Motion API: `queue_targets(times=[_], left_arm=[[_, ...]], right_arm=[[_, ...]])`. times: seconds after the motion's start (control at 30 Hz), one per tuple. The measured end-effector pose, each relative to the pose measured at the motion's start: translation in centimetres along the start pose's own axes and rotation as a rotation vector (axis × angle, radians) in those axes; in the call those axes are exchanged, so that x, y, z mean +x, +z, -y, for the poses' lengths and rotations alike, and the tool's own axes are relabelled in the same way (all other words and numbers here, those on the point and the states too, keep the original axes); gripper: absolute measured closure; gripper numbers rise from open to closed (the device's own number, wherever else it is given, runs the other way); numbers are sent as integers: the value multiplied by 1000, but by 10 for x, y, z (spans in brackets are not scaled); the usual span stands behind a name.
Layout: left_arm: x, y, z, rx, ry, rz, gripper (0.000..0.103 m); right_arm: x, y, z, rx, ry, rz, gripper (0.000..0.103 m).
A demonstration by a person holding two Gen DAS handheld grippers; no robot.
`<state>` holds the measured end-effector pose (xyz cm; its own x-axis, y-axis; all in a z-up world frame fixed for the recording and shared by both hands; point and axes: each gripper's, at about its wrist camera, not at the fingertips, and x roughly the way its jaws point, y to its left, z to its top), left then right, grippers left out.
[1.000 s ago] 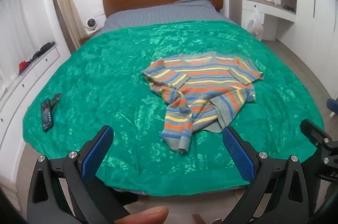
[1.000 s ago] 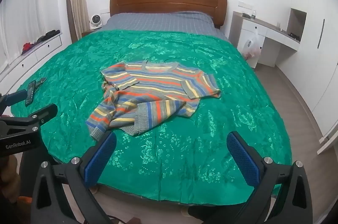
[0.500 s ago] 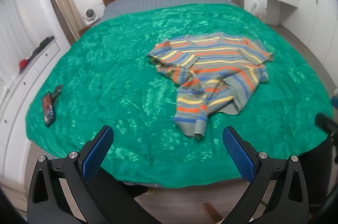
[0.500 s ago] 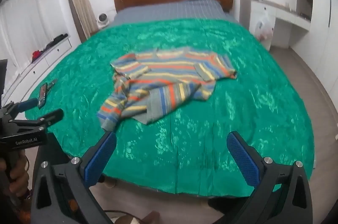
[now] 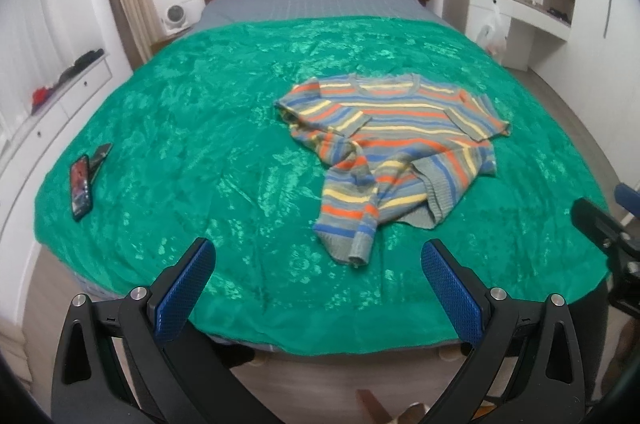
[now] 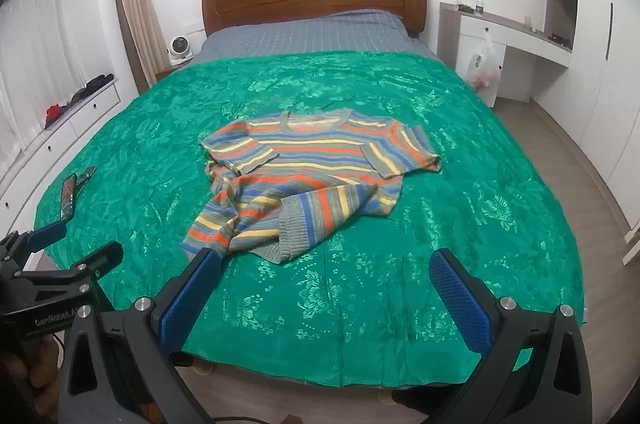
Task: Fold small clothes
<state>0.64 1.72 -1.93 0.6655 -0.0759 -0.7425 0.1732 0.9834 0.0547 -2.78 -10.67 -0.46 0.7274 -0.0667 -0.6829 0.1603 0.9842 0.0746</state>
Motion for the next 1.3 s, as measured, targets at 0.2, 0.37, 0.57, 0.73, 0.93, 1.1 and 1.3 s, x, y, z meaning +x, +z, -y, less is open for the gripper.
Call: queue_targets(times=[0.2,0.37,0.57,0.73,0.93,1.1,1.3], left_arm=[[2,-7,3,-38,-21,-32,0],[3,-9,4,-38,-17,-37,0],[-2,-10,3,-47,-15,-22,0],[-3,-11,2,-32,-18,-21,0],[-1,-9,-12,-50,17,-9,0],[2,-10,-8,-25,13,-20,0],[-1,-10,-1,-2,4,-10,0]], right_arm=[[2,-10,-5,33,38,-26,0],[0,-12,-17,-11,53,-15,0],[-4,-13,-24,-7,73,-5,0],[-5,-13,-26,-21,59,-5,0],[-15,-8,-15,-9,1,41,0],[-7,-9,-10,1,7,13,0],[-3,-11,-14,-22,3,2,0]])
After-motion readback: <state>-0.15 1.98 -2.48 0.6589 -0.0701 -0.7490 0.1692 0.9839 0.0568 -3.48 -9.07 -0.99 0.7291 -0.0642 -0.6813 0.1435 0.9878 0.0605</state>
